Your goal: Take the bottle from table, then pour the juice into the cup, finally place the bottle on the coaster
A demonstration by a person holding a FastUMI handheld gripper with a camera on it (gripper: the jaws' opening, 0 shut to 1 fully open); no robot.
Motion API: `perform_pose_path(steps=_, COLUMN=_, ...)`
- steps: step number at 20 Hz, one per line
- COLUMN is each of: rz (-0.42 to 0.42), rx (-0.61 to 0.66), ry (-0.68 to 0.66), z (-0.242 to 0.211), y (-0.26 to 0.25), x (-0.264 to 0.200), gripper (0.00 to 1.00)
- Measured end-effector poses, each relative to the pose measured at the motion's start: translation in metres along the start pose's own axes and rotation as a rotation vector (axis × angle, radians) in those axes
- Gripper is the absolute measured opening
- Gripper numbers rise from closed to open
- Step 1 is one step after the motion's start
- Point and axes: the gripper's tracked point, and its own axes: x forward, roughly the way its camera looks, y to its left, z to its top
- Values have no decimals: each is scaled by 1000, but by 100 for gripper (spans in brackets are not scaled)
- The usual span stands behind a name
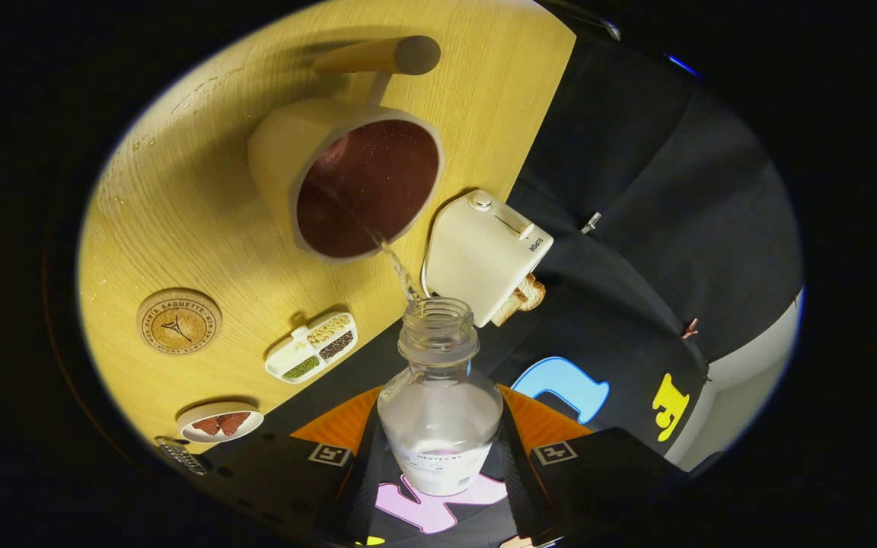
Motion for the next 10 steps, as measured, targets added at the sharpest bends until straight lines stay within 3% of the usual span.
perform_pose_path(steps=10, rz=-20, rx=-51, ry=-31, z=8, y=-14, x=-1, gripper=71)
